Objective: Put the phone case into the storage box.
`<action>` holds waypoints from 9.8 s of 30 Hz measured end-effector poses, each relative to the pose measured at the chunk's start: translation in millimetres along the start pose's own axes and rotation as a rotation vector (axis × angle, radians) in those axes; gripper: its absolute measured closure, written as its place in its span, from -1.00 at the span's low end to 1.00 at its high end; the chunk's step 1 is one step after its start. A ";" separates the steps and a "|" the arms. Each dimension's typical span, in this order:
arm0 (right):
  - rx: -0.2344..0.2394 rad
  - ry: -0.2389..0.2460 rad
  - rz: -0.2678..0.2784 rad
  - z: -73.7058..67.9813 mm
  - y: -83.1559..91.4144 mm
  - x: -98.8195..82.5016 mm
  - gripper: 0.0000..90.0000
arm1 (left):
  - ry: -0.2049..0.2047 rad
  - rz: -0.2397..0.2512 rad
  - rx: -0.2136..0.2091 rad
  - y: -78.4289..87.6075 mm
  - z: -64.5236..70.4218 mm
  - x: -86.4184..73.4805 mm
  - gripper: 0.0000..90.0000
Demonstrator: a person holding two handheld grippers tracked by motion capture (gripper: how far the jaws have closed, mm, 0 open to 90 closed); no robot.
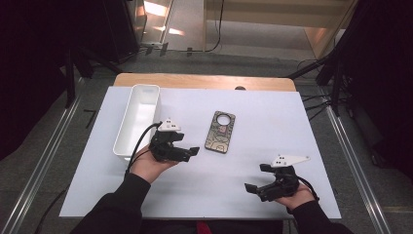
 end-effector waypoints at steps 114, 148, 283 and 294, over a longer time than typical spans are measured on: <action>0.010 -0.013 -0.005 2.8 1.7 -1.5 -1.00 | 0.157 -0.049 0.190 -134.4 5.0 72.7 -1.00; 0.010 -0.013 0.000 3.7 2.3 -1.2 -1.00 | 0.195 -0.061 0.273 -158.7 1.2 69.2 -1.00; 0.009 -0.017 -0.008 5.3 0.9 -1.5 -1.00 | 0.244 0.010 0.136 -122.8 2.6 71.1 -0.74; 0.007 -0.023 -0.011 5.5 0.2 -1.4 -1.00 | 0.238 0.021 0.092 -102.3 -0.5 74.6 -0.74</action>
Point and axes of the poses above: each handheld gripper's, and its own axes: y roughly backward along the jaws, x roughly out of its top, z roughly to its right, the point moved 5 cm from there along -y, roughly forward along the jaws, and after that the axes turned 2 degrees about -y, right-handed, at the moved point
